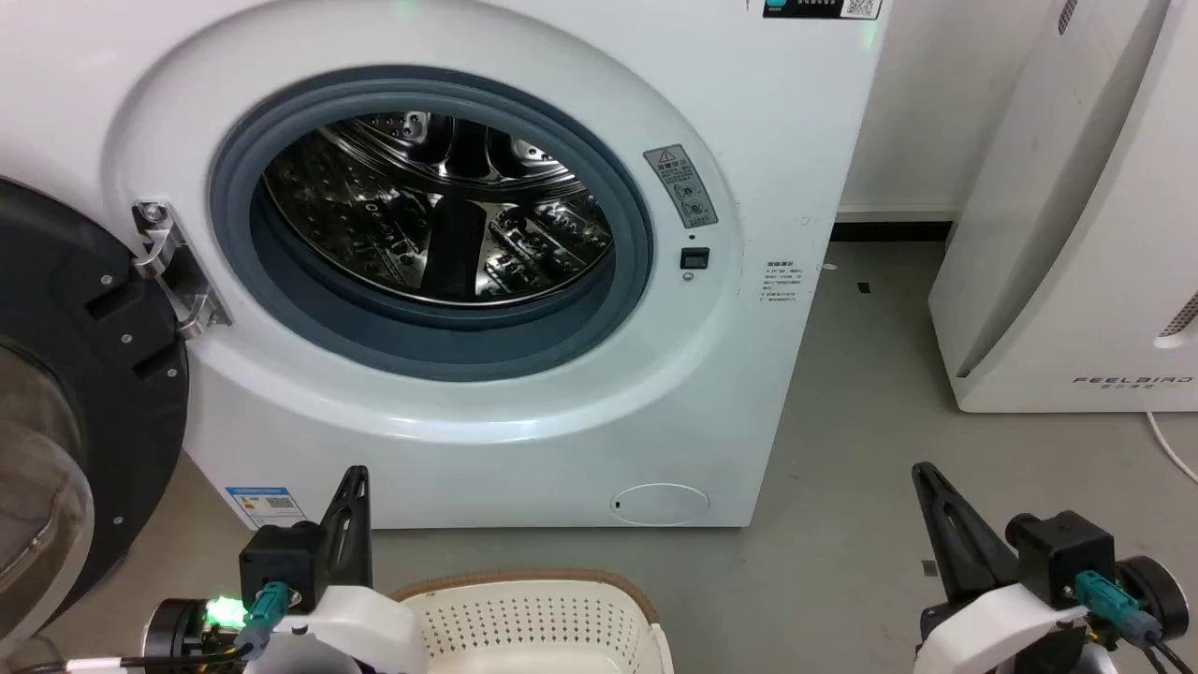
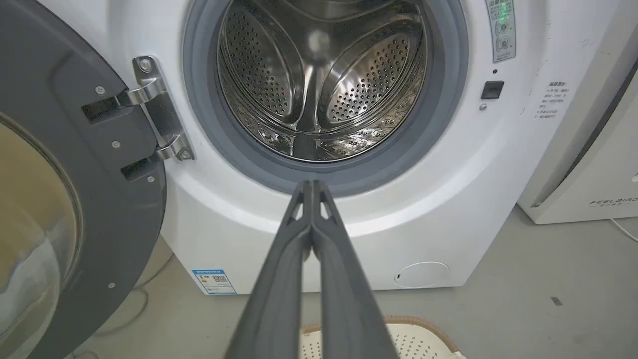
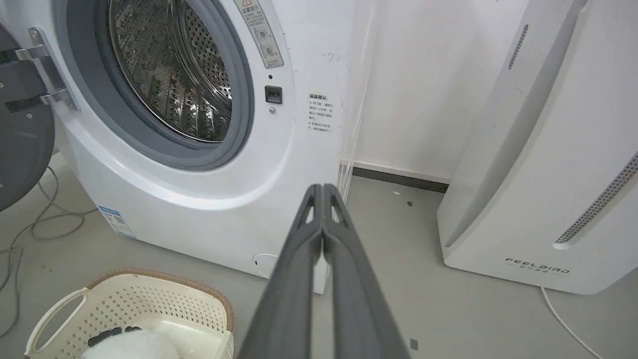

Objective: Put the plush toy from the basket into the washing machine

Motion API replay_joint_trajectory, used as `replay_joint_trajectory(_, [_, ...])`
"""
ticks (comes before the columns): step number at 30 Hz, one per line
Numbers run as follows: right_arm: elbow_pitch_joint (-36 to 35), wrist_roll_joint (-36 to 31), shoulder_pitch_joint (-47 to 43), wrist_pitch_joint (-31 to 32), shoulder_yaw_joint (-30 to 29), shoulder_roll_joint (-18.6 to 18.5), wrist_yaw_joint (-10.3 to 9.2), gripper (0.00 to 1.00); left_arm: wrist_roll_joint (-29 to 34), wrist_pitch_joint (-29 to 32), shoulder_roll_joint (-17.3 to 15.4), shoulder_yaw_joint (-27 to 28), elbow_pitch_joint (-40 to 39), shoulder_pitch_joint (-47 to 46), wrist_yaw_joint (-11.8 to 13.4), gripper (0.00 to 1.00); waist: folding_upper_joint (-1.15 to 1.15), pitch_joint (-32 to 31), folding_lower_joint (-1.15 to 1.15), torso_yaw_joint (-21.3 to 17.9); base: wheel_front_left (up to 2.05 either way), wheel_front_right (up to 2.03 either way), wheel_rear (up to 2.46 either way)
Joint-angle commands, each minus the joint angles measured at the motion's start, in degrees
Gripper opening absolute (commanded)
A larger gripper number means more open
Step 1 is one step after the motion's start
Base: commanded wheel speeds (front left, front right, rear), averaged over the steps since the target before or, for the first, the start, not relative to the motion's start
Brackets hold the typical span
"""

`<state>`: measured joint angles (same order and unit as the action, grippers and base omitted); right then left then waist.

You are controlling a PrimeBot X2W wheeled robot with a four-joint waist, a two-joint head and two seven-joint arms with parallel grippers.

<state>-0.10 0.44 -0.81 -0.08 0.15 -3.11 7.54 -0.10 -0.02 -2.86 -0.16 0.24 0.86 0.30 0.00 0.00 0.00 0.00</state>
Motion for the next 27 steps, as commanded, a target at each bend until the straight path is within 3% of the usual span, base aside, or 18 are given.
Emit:
replay_joint_trajectory(1, [0.10,-0.44,0.81,0.08,-0.15,0.24,-0.05,0.00,0.10,0.02,-0.01,0.16,-0.24,-0.86,-0.30,0.00,0.00,0.00,0.00,0.00,0.00,0.00,0.00])
replay_joint_trajectory(2, [0.10,-0.44,0.81,0.08,-0.15,0.24,-0.05,0.00,0.10,0.02,-0.01,0.16,-0.24,-0.86,-0.30,0.00,0.00,0.00,0.00,0.00,0.00,0.00,0.00])
replay_joint_trajectory(3, [0.00,0.00,0.00,0.00,0.00,0.00,0.00,1.00,0.00,0.00,0.00,0.00,0.00,0.00,0.00,1.00,0.00,0.00,0.00,0.00,0.00,0.00,0.00])
replay_joint_trajectory(27, [-0.15,1.47,0.06,-2.25,-0.87,0.04,-0.01,1.00,-1.65,-2.25,0.00,-1.47,1.42,-0.03,-0.04,1.00,0.00,0.56,0.00,-0.20,0.00,0.00,0.00])
